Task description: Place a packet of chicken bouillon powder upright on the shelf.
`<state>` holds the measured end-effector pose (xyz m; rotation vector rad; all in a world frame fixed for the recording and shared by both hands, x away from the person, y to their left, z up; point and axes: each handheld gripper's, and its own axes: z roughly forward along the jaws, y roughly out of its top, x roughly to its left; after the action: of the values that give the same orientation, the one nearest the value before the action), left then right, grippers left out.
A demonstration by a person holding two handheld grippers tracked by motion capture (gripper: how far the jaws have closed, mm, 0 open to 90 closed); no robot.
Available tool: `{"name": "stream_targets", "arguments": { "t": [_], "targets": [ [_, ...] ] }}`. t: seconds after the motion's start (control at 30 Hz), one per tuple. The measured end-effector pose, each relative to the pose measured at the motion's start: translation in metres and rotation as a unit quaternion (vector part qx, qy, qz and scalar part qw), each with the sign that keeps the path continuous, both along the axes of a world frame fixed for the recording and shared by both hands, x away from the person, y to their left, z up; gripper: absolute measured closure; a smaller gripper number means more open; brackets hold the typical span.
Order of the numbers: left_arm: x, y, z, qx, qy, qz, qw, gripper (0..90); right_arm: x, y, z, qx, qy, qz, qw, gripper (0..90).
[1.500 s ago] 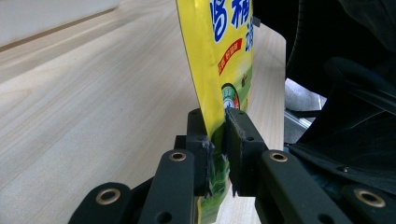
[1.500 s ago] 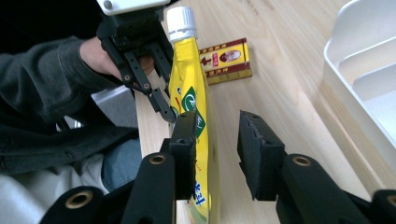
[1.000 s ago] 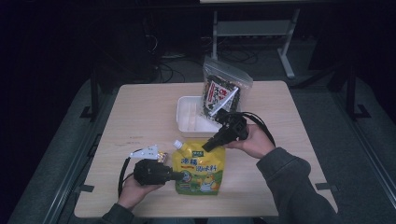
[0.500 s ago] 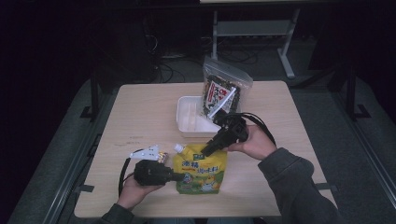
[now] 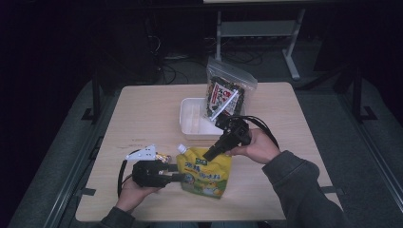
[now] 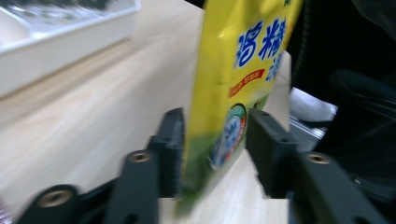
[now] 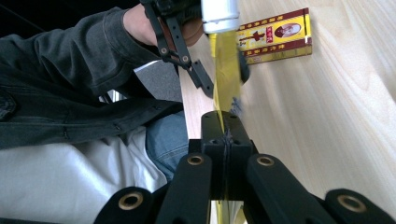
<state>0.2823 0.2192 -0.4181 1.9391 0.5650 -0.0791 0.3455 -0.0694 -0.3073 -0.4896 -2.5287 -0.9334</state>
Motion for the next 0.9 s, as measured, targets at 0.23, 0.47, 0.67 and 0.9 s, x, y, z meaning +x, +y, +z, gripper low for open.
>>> {"name": "stream_targets", "arguments": {
  "t": [0.23,0.47,0.67,0.9],
  "targets": [
    [-0.001,0.011,0.007,0.009,-0.02,0.026,0.9994,43.3,0.001,-0.007,0.003,0.031,0.016,-0.031,0.9989,89.6],
    [-0.003,0.021,0.01,0.021,-0.032,0.052,0.9979,38.6,0.005,-0.014,0.007,0.082,0.024,-0.073,0.9937,89.7],
    [-0.002,0.032,0.009,0.018,-0.03,0.073,0.9967,35.5,0.008,-0.015,0.013,0.109,0.024,-0.103,0.9884,89.7],
    [-0.001,0.042,0.009,0.02,-0.03,0.091,0.9952,33.8,0.013,-0.019,0.025,0.143,0.021,-0.148,0.9784,89.8]
  ]
}}
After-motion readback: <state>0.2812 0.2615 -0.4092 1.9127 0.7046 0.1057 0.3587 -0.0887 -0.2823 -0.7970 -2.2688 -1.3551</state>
